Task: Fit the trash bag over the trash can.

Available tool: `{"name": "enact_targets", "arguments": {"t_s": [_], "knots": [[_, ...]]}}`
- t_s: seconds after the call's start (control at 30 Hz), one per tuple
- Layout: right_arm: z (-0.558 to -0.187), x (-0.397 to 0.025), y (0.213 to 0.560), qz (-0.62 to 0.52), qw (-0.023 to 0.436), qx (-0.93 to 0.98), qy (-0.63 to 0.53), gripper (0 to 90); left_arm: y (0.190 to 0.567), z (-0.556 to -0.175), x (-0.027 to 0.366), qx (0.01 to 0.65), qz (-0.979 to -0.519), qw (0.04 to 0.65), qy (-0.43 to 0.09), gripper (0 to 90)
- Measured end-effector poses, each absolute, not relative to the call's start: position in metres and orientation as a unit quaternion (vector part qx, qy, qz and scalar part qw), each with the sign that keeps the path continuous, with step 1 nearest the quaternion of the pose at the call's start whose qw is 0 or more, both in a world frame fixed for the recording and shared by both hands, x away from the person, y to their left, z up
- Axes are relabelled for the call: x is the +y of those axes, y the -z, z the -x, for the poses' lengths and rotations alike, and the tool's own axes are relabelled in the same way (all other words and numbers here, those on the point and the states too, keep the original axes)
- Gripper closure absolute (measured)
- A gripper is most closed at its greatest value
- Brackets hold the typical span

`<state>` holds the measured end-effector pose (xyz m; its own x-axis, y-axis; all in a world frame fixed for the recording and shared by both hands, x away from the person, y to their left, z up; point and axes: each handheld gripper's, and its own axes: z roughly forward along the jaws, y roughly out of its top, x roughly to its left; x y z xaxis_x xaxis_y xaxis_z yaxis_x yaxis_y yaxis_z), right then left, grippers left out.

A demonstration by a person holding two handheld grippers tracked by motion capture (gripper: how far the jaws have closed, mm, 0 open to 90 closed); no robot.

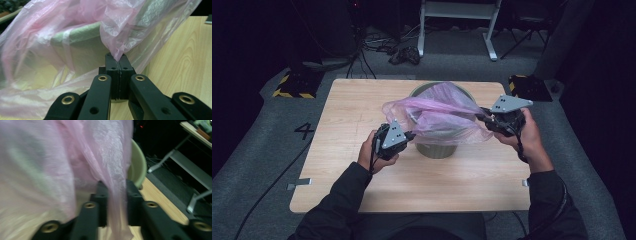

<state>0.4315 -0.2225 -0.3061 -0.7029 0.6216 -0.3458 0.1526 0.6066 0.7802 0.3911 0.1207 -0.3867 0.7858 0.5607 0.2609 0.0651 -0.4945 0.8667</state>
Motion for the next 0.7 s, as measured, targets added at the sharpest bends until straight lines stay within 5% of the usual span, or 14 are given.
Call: {"name": "enact_targets", "arguments": {"t_s": [0.13, 0.7], "knots": [[-0.45, -0.232, 0.311, -0.291, 0.293, 0.817, -0.403, 89.5, 0.388, -0.391, 0.119, 0.18, -0.831, 0.458, -0.26, 90.0], [-0.509, -0.231, 0.333, -0.41, 0.275, 0.788, -0.368, 88.9, 0.407, -0.372, 0.13, 0.133, -0.87, 0.412, -0.236, 90.0]]}}
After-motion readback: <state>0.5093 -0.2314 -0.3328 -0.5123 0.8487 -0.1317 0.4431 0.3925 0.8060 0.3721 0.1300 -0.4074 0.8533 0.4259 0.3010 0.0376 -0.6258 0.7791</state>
